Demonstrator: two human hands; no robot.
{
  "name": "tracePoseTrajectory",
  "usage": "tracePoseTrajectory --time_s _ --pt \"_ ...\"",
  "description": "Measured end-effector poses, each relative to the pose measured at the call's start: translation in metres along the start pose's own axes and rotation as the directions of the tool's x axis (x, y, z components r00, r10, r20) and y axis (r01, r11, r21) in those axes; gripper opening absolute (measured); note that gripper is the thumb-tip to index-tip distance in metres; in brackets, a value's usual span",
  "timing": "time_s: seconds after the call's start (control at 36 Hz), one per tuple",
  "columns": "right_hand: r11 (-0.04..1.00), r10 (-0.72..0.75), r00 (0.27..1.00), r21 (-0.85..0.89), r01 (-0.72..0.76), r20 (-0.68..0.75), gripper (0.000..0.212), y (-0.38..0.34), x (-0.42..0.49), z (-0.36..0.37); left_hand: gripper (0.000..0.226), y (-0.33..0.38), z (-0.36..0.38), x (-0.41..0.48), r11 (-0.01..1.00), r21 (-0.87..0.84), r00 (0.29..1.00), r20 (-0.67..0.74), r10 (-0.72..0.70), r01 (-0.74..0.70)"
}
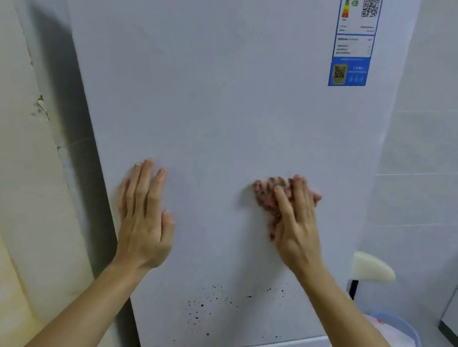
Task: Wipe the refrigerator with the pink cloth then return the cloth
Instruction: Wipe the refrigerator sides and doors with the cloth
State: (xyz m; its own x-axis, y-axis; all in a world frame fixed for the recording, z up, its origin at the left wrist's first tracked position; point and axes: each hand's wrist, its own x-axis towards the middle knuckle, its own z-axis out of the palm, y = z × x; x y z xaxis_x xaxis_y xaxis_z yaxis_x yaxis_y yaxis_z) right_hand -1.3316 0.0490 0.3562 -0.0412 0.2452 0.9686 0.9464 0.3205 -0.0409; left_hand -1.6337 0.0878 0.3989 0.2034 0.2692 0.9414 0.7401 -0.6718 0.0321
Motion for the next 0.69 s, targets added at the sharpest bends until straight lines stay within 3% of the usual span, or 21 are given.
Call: tracePoseTrajectory --time_s 0.11,0.31,0.39,0.5,0.58,0.69 --pt "0.918 0.396 0.914 0.060 -0.391 -0.093 0.071 0.037 0.005 -0.023 0.071 0.004 0.006 0.001 0.999 0.037 0.999 -0.004 -0.034 0.034" --pt "0.853 0.521 0.814 0.124 -0.507 -0.258 0.061 0.005 0.056 0.003 0.070 0.002 0.004 0.003 0.994 0.097 0.998 -0.030 -0.048 0.051" --pt "0.924 0.382 0.894 0.063 -0.378 -0.234 0.057 -0.023 0.058 0.020 0.071 -0.004 0.000 0.003 0.990 0.121 0.997 -0.045 -0.062 0.067" --pt "0.997 0.077 0.990 0.020 -0.075 -0.115 0.056 -0.075 0.037 0.050 0.073 -0.011 -0.002 0.005 0.991 0.109 0.997 -0.044 -0.069 0.073" --pt "0.987 -0.156 0.988 0.039 0.156 0.013 0.057 -0.105 0.007 0.068 0.074 -0.010 -0.001 0.004 0.995 0.084 0.998 -0.055 -0.044 0.048" --pt "0.932 -0.359 0.920 0.011 0.362 0.158 0.059 -0.108 -0.018 0.071 0.071 -0.006 0.003 0.004 0.995 0.080 0.996 -0.070 -0.057 0.063"
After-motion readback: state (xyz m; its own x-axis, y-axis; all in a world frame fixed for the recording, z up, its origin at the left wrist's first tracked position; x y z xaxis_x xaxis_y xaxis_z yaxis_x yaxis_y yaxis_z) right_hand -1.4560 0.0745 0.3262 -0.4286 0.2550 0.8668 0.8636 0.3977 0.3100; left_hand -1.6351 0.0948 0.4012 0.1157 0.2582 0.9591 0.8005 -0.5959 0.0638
